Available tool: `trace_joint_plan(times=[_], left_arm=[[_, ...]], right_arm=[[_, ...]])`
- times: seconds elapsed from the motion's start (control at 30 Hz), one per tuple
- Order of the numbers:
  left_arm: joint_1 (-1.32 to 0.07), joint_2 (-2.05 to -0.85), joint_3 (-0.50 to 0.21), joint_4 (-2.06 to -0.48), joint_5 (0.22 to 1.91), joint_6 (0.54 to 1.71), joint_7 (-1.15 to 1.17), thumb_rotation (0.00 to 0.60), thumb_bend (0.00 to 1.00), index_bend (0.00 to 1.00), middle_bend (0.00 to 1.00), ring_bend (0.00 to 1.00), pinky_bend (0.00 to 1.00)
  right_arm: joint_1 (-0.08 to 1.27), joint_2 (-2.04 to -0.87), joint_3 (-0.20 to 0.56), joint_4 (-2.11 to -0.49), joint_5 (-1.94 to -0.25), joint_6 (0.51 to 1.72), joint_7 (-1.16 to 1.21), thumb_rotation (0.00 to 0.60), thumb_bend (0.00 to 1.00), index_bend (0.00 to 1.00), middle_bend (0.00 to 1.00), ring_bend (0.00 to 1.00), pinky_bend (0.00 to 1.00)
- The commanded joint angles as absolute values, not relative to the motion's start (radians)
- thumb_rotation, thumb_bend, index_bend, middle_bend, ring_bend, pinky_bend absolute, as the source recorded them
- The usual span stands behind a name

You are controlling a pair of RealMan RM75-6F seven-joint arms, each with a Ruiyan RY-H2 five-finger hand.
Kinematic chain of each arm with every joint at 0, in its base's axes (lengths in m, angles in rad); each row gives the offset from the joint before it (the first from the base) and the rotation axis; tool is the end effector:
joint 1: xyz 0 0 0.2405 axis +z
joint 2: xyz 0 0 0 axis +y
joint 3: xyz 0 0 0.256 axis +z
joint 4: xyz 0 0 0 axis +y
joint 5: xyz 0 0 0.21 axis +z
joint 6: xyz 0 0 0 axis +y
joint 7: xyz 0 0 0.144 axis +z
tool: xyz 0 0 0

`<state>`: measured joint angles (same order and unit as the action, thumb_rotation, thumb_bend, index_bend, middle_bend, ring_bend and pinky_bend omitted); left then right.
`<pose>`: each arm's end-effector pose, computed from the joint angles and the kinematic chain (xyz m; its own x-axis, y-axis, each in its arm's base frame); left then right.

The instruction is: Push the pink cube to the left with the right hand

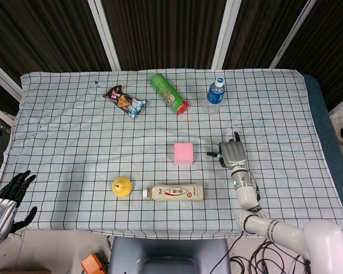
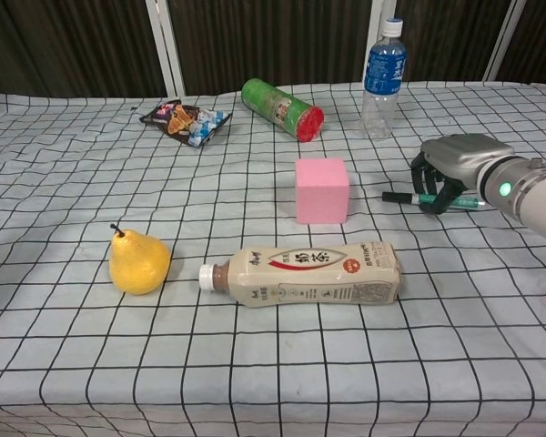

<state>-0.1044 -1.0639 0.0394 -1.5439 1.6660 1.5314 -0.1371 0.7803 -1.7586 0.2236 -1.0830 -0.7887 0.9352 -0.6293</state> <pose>-0.3086 0.1677 0.1674 0.3957 0.0499 0.9170 0.9067 -0.1799 -0.3815 -0.2083 -0.3884 -0.0421 0.6043 -0.2704 0.7495 -0.7910 -0.0909 0.6050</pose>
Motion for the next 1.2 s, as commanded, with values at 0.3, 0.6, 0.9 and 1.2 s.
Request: trace_joint_plan(times=[0.3, 0.6, 0.9, 1.2], left_arm=[[-0.101, -1.061, 0.039, -1.54, 1.667, 1.539, -0.15, 0.6, 0.41, 0.0, 0.0, 0.0, 0.2], [-0.101, -1.061, 0.039, -1.54, 1.665, 1.538, -0.152, 0.6, 0.41, 0.0, 0.0, 0.0, 0.2], [-0.099, -1.058, 0.035, -1.539, 1.657, 1.54, -0.161, 0.6, 0.41, 0.0, 0.0, 0.0, 0.2], [-0.099, -1.058, 0.031, -1.537, 1.646, 1.535, -0.166, 0.6, 0.41, 0.0, 0.0, 0.0, 0.2]], right_arm=[[0.777, -1.775, 0.212, -1.073, -0.826, 0.968, -0.649, 0.6, 0.51, 0.98, 0.7, 0.43, 0.18], [0.766, -1.753, 0.211, -1.115, -0.898, 0.981, -0.592, 0.6, 0.51, 0.99, 0.71, 0.43, 0.19], [0.761, -1.696, 0.138, -1.128, -1.146, 0.992, -0.445, 0.6, 0.51, 0.99, 0.71, 0.43, 0.22], [0.757, -1.669, 0.095, -1.069, -1.276, 0.99, -0.35, 0.6, 0.51, 0.99, 0.71, 0.43, 0.22]])
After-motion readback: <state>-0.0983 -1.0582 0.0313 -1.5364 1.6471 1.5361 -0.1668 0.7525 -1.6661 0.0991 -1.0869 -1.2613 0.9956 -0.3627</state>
